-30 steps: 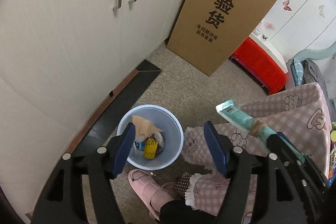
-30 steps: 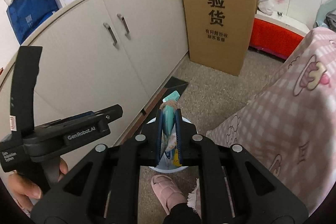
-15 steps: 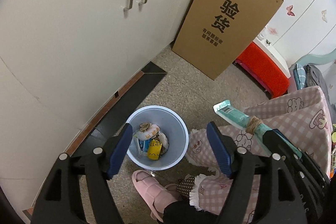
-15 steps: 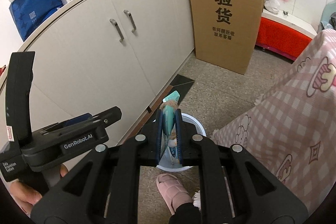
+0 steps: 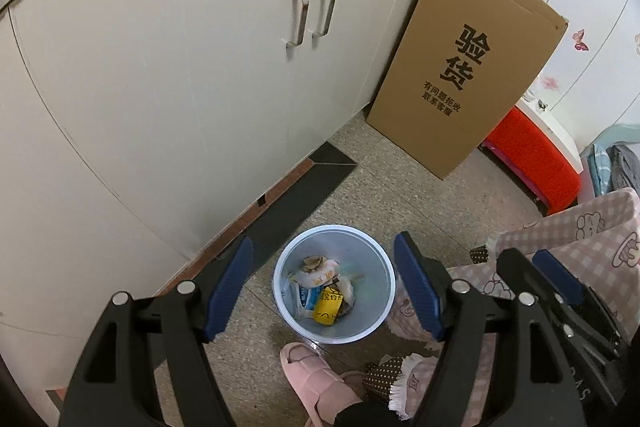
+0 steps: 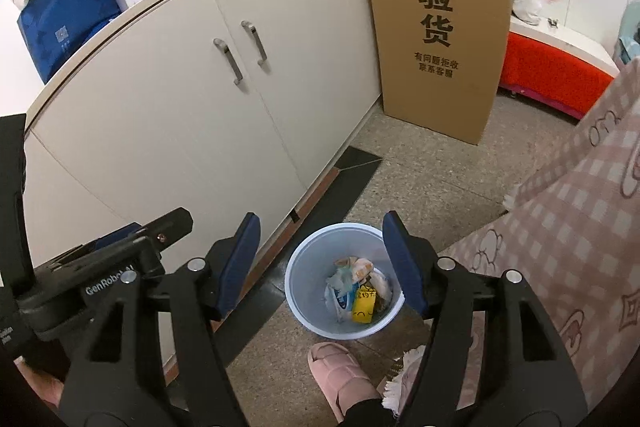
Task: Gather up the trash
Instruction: 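Carry the cloth and teal package to the wastebasket and open both grippers, then grasp the clear snack wrapper with the left gripper while the right grasps the blue snack bag, then carry both wrappers to the wastebasket and open both grippers over it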
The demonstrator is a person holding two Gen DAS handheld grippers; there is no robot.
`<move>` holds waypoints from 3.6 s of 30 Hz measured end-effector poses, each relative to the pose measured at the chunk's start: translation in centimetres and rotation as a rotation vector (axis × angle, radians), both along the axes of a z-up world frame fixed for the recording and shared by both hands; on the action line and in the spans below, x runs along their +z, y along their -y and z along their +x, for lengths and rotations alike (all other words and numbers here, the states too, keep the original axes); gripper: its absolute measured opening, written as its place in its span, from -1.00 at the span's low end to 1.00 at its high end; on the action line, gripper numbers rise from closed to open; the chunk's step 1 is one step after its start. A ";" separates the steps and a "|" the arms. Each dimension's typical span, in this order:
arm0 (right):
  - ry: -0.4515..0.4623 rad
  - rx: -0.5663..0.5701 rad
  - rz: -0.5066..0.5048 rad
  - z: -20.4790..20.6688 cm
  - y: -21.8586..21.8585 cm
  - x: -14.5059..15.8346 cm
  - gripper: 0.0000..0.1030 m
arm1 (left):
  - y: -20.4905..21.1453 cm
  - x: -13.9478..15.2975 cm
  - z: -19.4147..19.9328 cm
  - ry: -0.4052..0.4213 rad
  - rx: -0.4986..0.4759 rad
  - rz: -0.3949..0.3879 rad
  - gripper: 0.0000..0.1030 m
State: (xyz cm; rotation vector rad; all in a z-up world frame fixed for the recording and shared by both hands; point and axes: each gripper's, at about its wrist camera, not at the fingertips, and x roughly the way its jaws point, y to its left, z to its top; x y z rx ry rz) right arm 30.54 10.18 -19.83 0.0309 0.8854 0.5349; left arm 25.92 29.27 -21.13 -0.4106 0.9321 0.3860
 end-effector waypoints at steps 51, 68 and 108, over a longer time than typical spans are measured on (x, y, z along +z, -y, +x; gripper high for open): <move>0.040 -0.624 0.119 -9.9 40.5 7.9 0.57 | 34.8 11.5 -2.7 0.099 -0.604 0.109 0.54; -0.011 -0.546 0.103 -8.2 40.9 7.0 -0.80 | 38.3 10.3 1.7 0.064 -0.591 -0.039 0.54; 0.221 -0.489 0.085 -14.1 35.7 15.2 -0.88 | 33.7 14.1 -4.0 0.203 -0.640 -0.124 -0.80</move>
